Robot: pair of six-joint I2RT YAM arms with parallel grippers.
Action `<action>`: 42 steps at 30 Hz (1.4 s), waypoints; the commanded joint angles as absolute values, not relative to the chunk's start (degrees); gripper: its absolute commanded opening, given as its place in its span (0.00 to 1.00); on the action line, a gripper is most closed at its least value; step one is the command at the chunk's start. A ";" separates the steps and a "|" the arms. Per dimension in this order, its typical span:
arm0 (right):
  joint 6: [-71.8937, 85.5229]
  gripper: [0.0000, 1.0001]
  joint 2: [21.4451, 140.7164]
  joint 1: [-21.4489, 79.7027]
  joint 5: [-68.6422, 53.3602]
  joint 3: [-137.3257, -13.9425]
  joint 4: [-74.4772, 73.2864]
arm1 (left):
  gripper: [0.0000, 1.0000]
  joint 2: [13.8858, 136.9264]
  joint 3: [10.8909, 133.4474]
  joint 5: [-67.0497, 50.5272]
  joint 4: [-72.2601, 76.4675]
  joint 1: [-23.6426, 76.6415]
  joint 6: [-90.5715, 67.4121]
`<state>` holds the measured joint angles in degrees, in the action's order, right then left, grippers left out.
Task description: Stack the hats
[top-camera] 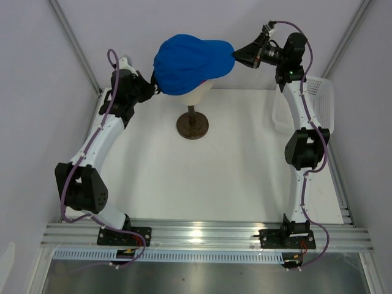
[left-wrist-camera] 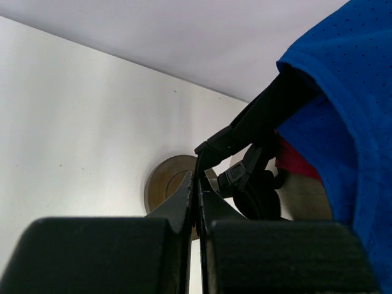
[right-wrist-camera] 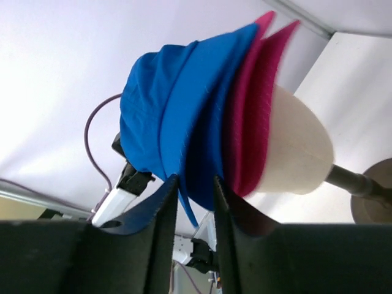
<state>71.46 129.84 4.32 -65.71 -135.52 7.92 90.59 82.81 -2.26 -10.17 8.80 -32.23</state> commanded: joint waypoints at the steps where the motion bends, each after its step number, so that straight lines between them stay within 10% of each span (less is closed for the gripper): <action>1: 66.37 0.34 128.24 2.90 -61.17 -134.13 6.33 | 0.01 89.56 79.90 3.78 -19.16 8.26 -29.35; 35: 55.90 0.55 113.65 3.78 -58.01 -122.96 0.36 | 0.30 94.05 106.87 2.90 -32.17 8.26 -25.31; 42: 46.42 0.71 108.82 2.73 -54.59 -123.13 -9.48 | 0.61 90.45 109.07 3.78 -33.65 7.74 -23.47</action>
<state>53.54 115.81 3.25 -57.08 -122.58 -5.30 94.67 105.38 3.05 -32.84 8.36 -25.28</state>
